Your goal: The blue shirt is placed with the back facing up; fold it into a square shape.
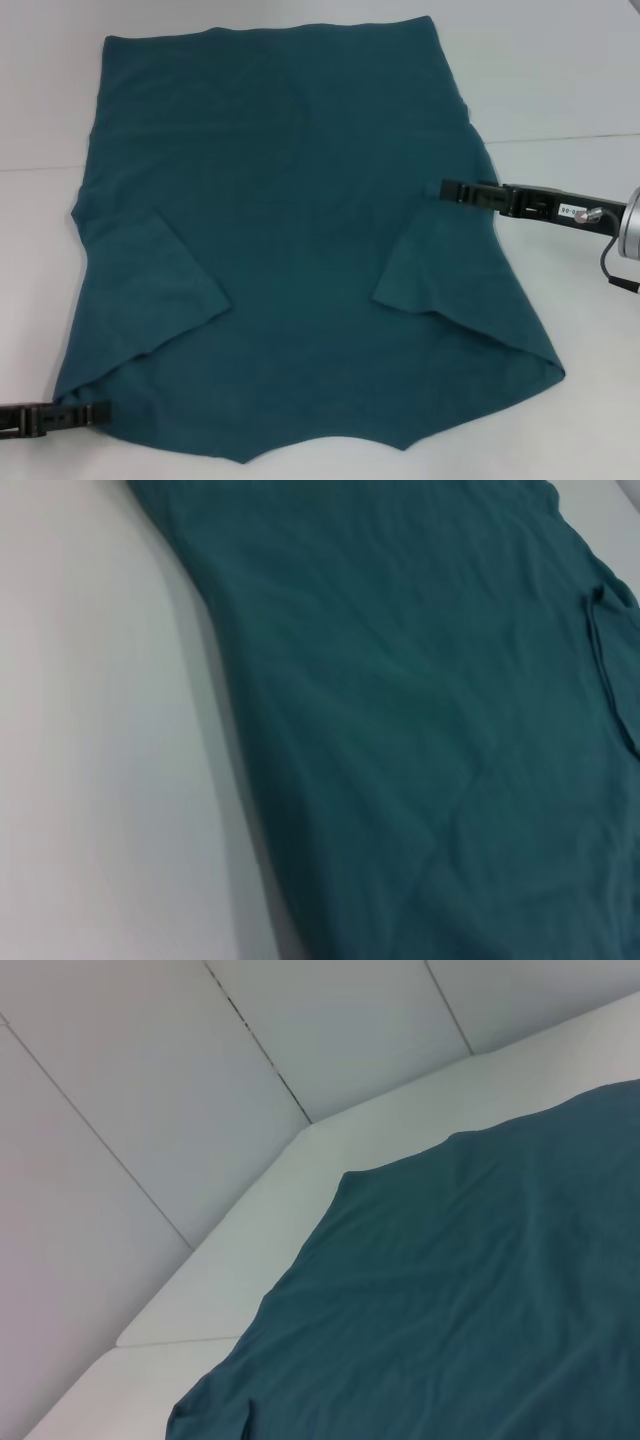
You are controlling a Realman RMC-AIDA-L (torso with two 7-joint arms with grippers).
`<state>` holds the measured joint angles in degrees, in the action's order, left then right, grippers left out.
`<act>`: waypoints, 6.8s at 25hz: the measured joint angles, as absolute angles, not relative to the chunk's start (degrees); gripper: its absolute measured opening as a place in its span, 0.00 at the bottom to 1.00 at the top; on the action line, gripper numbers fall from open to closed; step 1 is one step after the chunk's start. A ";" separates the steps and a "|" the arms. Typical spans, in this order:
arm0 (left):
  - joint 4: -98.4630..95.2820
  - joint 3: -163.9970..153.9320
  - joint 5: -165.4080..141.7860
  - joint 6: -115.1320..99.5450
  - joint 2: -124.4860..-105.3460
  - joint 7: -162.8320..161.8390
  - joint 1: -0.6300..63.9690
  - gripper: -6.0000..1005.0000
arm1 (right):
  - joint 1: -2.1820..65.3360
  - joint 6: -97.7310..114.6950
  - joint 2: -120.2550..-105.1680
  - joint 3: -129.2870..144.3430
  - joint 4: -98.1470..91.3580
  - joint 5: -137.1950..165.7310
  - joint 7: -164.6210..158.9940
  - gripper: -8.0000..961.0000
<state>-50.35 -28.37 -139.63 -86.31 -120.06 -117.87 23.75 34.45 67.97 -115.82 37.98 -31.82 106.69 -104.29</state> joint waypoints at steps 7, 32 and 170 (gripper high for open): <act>-50.52 -28.57 -139.65 -86.20 -119.96 -118.20 25.19 0.91 | 34.28 68.02 -115.82 37.87 -31.82 106.69 -104.32 0.94; -50.49 -29.10 -141.06 -82.93 -119.54 -119.72 26.08 0.62 | 33.92 68.13 -115.96 37.55 -31.82 106.69 -104.41 0.94; -49.46 -28.91 -140.52 -82.00 -119.46 -120.39 27.91 0.03 | 34.80 86.86 -111.30 40.41 -37.61 136.05 -133.71 0.93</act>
